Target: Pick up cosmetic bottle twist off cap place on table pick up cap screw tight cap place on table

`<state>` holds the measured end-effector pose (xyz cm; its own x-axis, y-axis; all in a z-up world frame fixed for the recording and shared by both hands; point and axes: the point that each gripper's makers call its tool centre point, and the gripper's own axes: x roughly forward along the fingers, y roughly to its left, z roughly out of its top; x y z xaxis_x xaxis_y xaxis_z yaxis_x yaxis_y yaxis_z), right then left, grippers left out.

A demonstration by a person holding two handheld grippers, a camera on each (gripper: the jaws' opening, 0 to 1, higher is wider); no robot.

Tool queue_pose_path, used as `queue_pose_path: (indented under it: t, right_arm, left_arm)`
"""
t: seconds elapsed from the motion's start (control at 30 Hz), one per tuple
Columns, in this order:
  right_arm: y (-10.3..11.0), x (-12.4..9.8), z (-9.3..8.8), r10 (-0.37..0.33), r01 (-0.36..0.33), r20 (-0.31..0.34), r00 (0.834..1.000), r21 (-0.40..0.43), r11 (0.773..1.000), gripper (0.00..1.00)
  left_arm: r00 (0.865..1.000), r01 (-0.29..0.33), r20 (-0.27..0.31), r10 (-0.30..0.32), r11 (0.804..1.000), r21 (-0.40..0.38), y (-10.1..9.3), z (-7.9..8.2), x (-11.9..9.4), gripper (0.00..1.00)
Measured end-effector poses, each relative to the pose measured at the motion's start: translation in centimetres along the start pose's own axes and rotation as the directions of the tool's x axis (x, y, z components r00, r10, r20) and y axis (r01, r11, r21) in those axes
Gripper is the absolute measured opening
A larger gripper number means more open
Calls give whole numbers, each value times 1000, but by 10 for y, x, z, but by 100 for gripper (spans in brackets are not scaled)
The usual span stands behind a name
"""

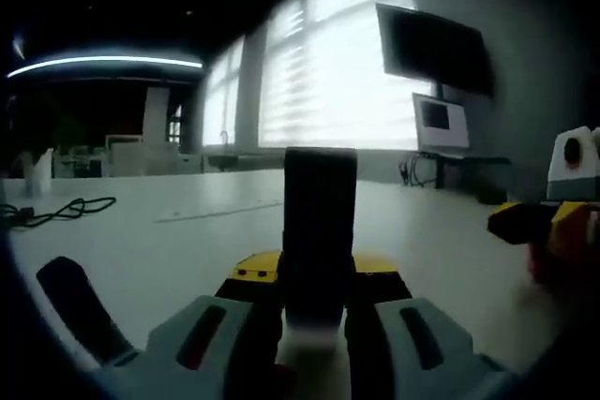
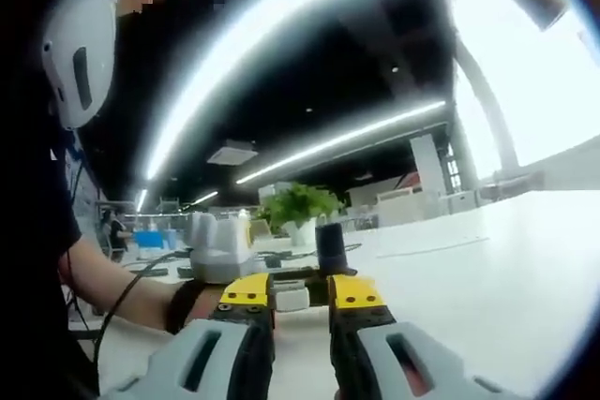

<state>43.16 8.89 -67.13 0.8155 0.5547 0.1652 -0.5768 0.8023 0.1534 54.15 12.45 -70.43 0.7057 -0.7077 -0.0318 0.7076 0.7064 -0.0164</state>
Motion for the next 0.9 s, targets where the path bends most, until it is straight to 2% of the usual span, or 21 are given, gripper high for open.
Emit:
queue_pose_path:
  t: [0.3, 0.37, 0.57, 0.67, 0.77, 0.9]
  right_arm:
    - [-1, -1, -1, -1, 1, -4, 1000, -18, 1000, 16]
    - [-1, -1, -1, -4, 4, -4, 1000, -18, 1000, 16]
    - [-3, -1, -2, -13, 13, -4, 1000, -18, 1000, 15]
    - [-4, -1, -3, -16, 16, -10, 1000, -26, 1000, 15]
    - [-3, 0, -4, -19, 19, -15, 1000, -32, 999, 15]
    - [-2, 1, -3, -23, 22, -16, 1000, -34, 999, 15]
  left_arm:
    - [999, 52, 8, -52, 999, 3, -5, 0, -25, 14]
    - [996, 90, 8, -90, 996, 11, -10, 0, -29, 14]
    - [990, 141, 27, -141, 990, 10, -16, 6, -46, 14]
    - [982, 182, 43, -182, 983, -9, -20, 12, -59, 14]
    - [969, 240, 66, -237, 970, -41, -28, 18, -77, 14]
    - [956, 283, 80, -282, 959, 5, -41, 23, -95, 14]
